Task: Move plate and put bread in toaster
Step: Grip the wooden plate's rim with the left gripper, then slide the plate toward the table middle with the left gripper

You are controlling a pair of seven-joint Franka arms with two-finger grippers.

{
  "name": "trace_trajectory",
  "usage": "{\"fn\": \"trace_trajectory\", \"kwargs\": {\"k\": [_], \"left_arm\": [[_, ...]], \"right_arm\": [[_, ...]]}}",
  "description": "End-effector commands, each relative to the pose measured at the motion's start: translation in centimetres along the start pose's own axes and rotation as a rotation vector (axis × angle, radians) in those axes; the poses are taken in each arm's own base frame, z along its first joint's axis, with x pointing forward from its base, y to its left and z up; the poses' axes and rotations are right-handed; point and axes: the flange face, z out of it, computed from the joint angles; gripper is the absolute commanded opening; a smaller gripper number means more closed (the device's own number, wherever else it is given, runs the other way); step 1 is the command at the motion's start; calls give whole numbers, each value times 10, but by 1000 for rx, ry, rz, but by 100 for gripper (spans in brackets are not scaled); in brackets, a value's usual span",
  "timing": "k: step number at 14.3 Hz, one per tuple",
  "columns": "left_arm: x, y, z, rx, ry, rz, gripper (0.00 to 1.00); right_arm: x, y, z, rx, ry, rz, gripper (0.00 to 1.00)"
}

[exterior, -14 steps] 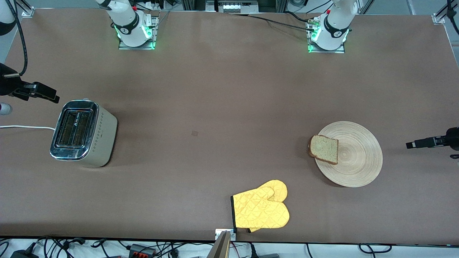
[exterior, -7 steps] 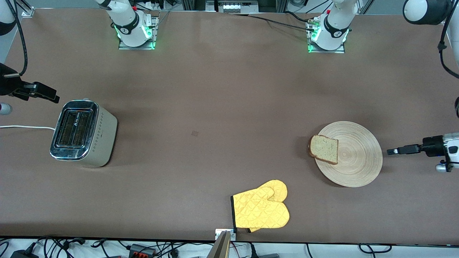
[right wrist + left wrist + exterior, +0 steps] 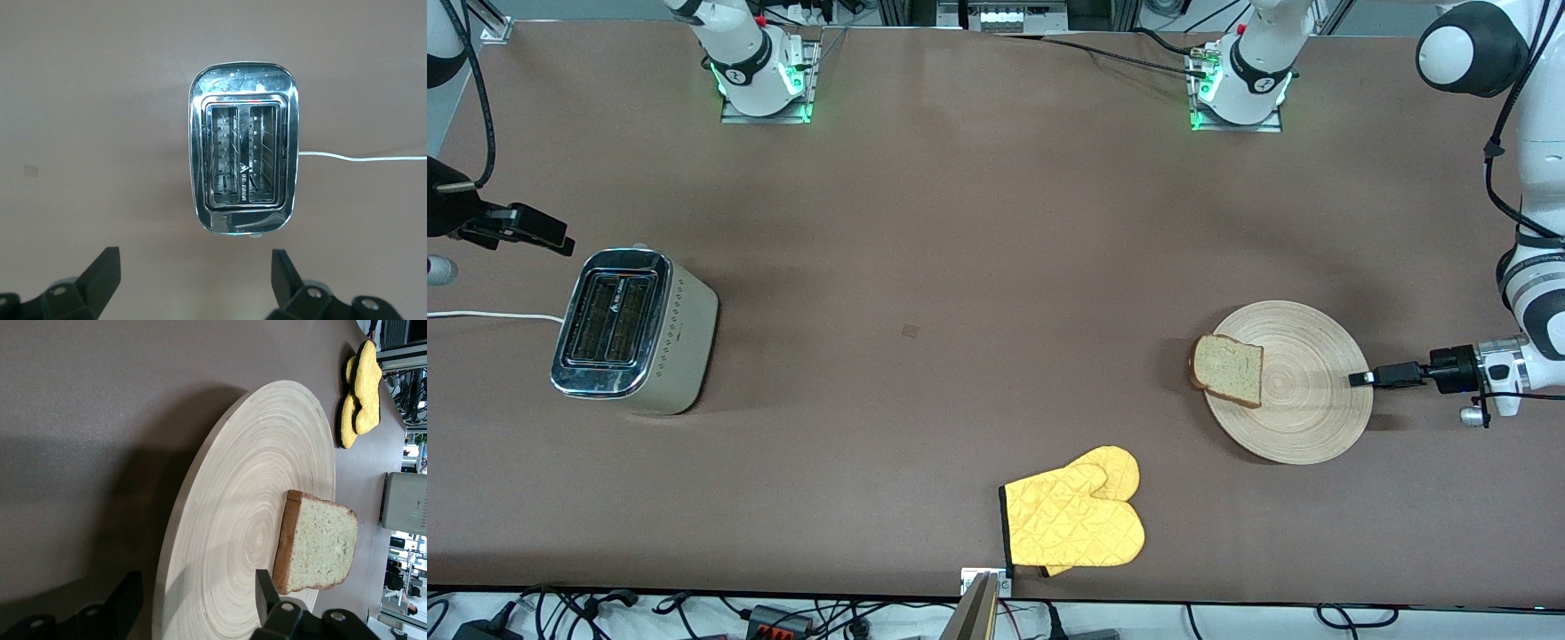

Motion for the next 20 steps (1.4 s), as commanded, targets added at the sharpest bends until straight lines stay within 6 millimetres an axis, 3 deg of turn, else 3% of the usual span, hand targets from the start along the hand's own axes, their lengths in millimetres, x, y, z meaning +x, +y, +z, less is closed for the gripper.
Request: {"fn": "trace_trajectory", "kwargs": {"k": [1, 3, 6, 7, 13, 17, 20], "left_arm": [[2, -1, -3, -11, 11, 31, 61], [2, -1, -5, -14, 10, 40, 34], [1, 0, -6, -18, 8, 50, 7], [0, -1, -5, -19, 6, 50, 3], [2, 3, -7, -21, 10, 51, 1], [-3, 36, -1, -113, -106, 80, 1], [5, 66, 30, -121, -168, 110, 1]], "right_arm": [[0, 0, -5, 12, -4, -10, 100], [0, 1, -4, 13, -5, -8, 100], [-1, 0, -5, 13, -2, -10, 100], [-1, 0, -5, 13, -2, -10, 100], [-1, 1, -5, 13, -2, -8, 100], [0, 1, -5, 11, -4, -10, 100], [0, 1, -5, 11, -4, -10, 100]]}}
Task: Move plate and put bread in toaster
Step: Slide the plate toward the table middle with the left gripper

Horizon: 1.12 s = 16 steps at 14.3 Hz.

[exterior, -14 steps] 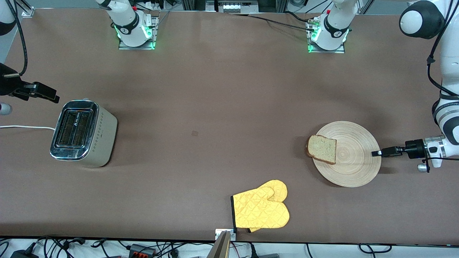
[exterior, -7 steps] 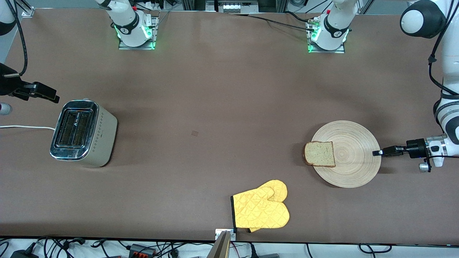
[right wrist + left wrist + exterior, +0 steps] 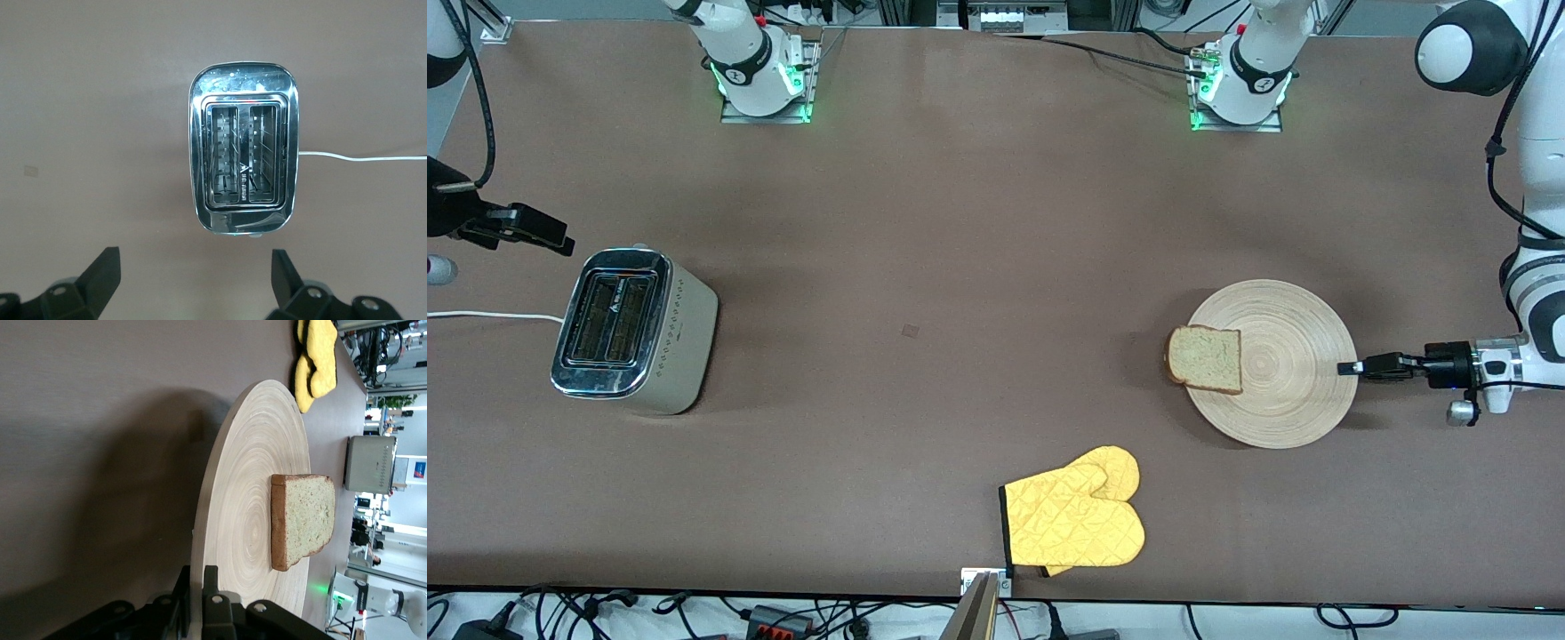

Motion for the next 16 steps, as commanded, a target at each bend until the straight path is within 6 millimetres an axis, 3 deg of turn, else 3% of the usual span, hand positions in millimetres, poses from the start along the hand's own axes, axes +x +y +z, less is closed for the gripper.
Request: {"fn": "trace_trajectory", "kwargs": {"k": [1, 4, 6, 9, 13, 16], "left_arm": [[16, 46, 28, -12, -78, 34, 1], [32, 83, 65, -36, -124, 59, 1], [34, 97, 104, -100, -140, 72, 1], [32, 113, 154, -99, -112, 76, 1], [32, 152, 220, -129, -53, 79, 1], [20, 177, 276, -123, -24, 73, 1]], "right_arm": [[0, 1, -5, 11, -4, -10, 100], [0, 0, -5, 16, -4, -8, 100], [-1, 1, -5, 17, -2, -5, 100], [-1, 0, -8, 16, 2, -8, 100], [-1, -1, -7, 13, 1, -11, 100], [-1, -1, -5, 17, -2, -8, 100]]}}
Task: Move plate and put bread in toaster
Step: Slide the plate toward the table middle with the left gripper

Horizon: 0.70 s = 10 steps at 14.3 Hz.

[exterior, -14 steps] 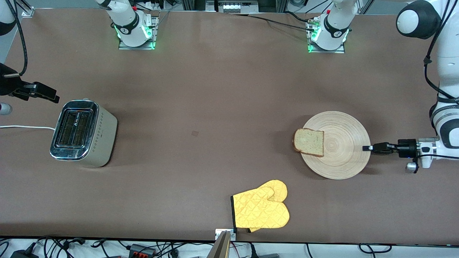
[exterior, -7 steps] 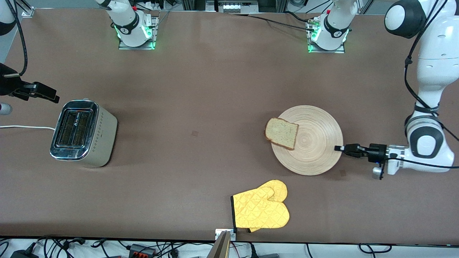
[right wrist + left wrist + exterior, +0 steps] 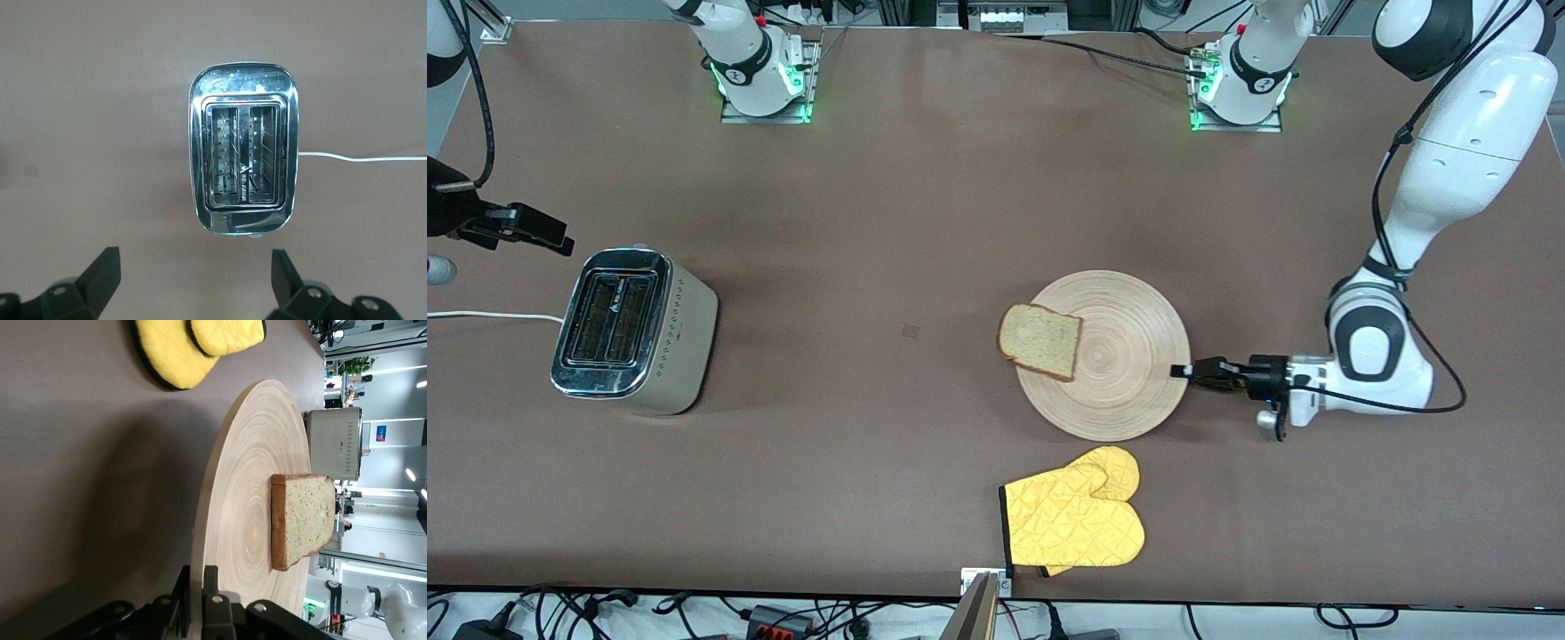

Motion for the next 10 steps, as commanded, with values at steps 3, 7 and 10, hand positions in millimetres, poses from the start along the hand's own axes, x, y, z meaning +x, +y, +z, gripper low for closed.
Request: {"fn": "trace_trajectory", "kwargs": {"k": [3, 7, 10], "left_arm": [[-12, 42, 60, -20, 34, -6, 1], [-17, 59, 122, 3, 46, -12, 1], [-27, 70, 173, -4, 69, -24, 1]], "right_arm": [[0, -4, -3, 9, -7, -13, 100], [3, -5, 5, 6, -22, -14, 100], [4, -5, 12, 6, -36, -13, 100]]}}
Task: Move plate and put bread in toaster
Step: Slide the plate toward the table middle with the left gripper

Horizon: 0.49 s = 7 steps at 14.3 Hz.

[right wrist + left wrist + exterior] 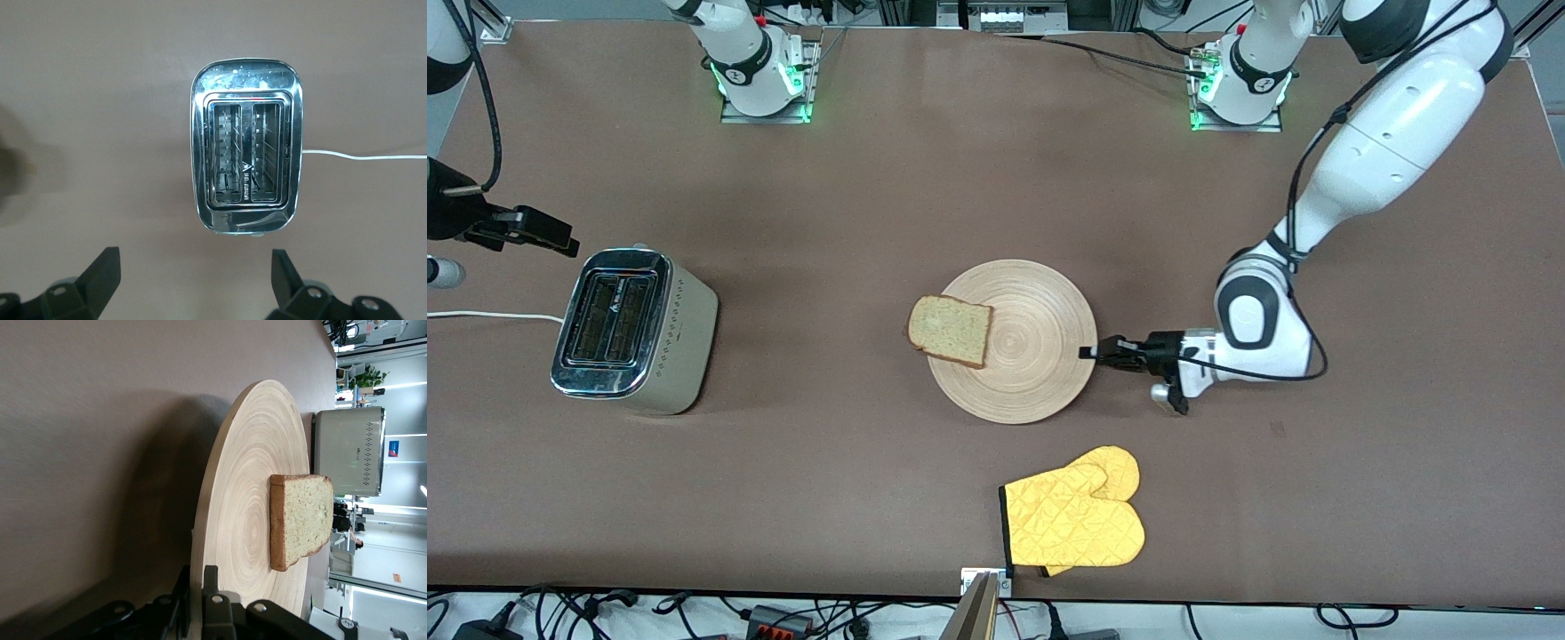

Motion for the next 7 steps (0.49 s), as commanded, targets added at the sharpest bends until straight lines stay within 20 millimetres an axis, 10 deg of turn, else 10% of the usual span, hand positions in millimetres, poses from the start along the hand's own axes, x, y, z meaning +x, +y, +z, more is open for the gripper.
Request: {"fn": "trace_trajectory", "kwargs": {"k": [1, 7], "left_arm": [[-7, 18, 26, -44, 25, 8, 1], [-25, 18, 63, -57, 22, 0, 12]], "right_arm": [[5, -4, 12, 6, -32, -10, 100], [20, -35, 48, 20, -91, -54, 100]]}}
